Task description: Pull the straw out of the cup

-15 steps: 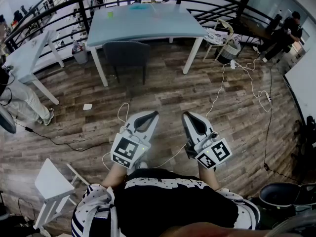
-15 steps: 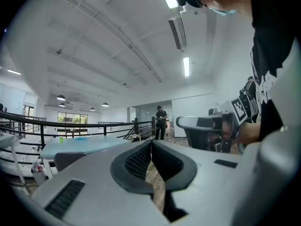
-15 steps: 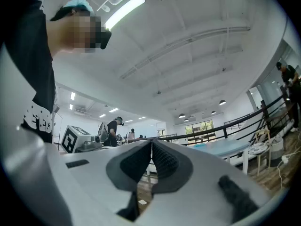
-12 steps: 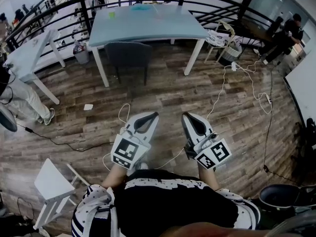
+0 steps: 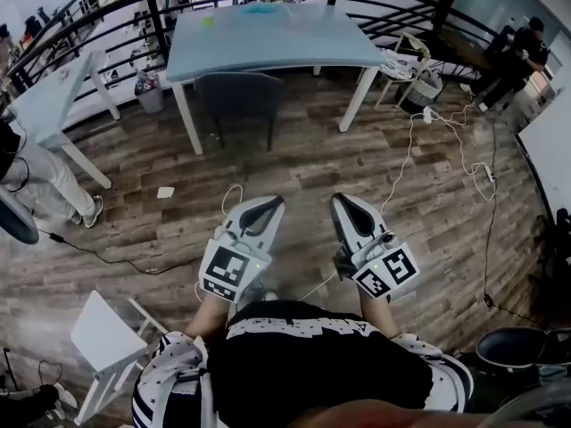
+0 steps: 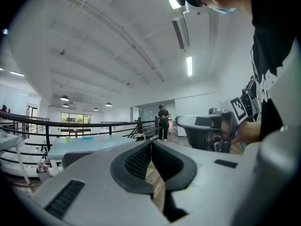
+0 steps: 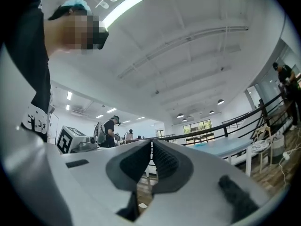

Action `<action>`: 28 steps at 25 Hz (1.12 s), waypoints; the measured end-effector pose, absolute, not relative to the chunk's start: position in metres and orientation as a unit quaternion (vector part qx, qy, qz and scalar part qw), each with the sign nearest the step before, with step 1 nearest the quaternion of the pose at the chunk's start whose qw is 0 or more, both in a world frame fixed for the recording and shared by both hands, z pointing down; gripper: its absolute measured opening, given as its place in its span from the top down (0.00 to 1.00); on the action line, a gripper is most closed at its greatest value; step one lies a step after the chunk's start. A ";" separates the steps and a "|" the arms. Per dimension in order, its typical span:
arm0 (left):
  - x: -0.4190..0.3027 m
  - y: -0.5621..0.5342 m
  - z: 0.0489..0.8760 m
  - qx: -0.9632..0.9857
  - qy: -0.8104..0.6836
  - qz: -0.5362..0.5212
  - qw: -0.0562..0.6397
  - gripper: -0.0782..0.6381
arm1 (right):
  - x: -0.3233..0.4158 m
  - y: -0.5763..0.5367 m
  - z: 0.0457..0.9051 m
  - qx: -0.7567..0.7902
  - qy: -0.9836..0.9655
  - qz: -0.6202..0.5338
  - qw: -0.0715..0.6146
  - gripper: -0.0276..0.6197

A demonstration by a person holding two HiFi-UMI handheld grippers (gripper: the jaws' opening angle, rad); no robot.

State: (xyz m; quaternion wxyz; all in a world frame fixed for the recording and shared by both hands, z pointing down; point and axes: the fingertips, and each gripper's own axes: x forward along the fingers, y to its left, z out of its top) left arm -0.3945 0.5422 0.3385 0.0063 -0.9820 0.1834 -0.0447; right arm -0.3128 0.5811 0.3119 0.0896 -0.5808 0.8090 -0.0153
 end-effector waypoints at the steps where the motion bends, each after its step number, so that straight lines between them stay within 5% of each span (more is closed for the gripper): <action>1: -0.398 0.538 0.339 -0.982 0.185 -0.044 0.006 0.87 | -0.317 0.578 0.313 -0.580 0.809 -0.016 0.088 0.91; 28: -0.387 0.441 0.357 -0.962 0.266 -0.060 -0.014 0.87 | -0.304 0.474 0.334 -0.500 0.859 -0.040 0.101 0.91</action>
